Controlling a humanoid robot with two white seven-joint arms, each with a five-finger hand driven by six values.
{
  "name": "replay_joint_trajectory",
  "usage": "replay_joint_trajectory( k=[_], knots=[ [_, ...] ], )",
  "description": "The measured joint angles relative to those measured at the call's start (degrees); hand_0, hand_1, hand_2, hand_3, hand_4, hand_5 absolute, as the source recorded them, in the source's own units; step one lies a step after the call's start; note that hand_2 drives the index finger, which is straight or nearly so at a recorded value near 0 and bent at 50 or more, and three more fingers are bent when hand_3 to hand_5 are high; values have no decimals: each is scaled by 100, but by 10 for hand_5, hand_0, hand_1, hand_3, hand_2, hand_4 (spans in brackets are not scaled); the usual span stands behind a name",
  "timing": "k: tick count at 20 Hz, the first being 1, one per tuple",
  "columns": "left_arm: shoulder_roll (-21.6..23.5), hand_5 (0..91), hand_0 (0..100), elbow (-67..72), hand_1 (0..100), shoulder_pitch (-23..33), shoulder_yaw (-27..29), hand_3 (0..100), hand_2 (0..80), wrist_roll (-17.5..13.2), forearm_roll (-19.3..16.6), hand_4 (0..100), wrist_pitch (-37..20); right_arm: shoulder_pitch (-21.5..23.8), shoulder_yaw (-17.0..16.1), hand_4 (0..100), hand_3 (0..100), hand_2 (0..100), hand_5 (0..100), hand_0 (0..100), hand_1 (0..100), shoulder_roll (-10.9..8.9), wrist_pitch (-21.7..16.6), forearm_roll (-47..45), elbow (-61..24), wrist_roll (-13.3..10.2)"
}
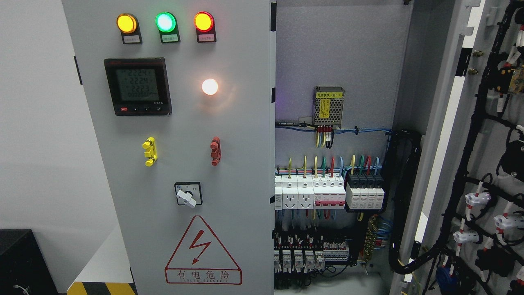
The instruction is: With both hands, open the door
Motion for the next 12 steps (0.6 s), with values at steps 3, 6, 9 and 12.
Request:
replay_joint_trajectory(
  k=[3,6,9,12],
  knots=[
    [0,0,120,-11,556,0,-14,0,0,31,4,0,-16,-293,43,0,0,0,0,100,130,-13,87,-2,-43,-23],
    [-4,0,120,-22,556,-1,-23,0,0,-11,5,0,-31,-560,79,0,0,0,0,100,130,-24,150,-4,-73,-9],
    [-16,0,120,-31,556,-1,-33,0,0,-30,0,0,-32,-799,122,0,0,0,0,100,131,-32,168,-5,-82,14],
    [-32,0,120,-40,556,0,-39,0,0,-47,-4,0,-32,-1101,156,0,0,0,0,100,131,-35,174,-8,-62,18]
  ],
)
